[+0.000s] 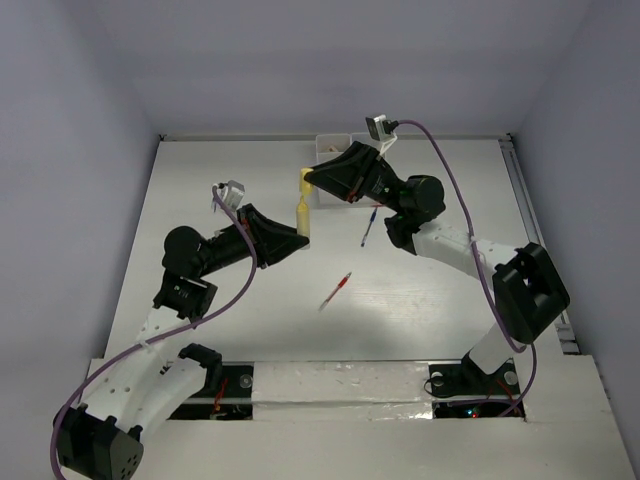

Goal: Sort the stationery into containers
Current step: Close the pen cap on the pen.

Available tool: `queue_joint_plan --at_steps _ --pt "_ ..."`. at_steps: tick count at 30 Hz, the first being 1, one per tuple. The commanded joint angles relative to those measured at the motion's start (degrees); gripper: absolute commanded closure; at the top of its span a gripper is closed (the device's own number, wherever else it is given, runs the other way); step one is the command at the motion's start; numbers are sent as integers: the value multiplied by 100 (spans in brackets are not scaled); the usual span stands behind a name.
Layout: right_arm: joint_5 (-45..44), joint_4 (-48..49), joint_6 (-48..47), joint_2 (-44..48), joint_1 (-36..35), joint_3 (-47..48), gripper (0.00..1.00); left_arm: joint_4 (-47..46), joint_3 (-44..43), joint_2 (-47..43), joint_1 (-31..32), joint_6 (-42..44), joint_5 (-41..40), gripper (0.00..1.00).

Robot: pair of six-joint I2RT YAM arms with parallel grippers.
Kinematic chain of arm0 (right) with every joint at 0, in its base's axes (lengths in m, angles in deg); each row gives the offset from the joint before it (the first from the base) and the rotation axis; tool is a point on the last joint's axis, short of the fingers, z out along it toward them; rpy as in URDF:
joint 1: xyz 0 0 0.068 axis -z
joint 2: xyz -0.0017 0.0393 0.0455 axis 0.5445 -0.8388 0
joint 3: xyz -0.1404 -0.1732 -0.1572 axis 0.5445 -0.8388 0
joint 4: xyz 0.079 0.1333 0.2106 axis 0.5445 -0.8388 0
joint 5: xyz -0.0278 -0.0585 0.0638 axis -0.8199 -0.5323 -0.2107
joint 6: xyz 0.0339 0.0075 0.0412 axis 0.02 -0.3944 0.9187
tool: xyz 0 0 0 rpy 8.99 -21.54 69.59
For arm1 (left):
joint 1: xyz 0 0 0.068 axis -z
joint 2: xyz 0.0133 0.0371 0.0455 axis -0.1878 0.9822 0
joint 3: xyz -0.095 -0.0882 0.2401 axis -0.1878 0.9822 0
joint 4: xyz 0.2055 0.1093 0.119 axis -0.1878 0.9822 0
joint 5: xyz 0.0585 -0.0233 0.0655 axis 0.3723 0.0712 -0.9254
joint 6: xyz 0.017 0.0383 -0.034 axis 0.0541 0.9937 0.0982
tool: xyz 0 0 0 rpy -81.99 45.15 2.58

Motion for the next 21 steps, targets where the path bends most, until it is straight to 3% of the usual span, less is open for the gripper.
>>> queue_joint_plan --at_steps 1,21 --pt "149 567 110 0 5 299 100 -182 -171 -61 -42 152 40 100" --pt "351 585 197 -334 -100 334 100 -182 -154 -132 -95 161 -4 100"
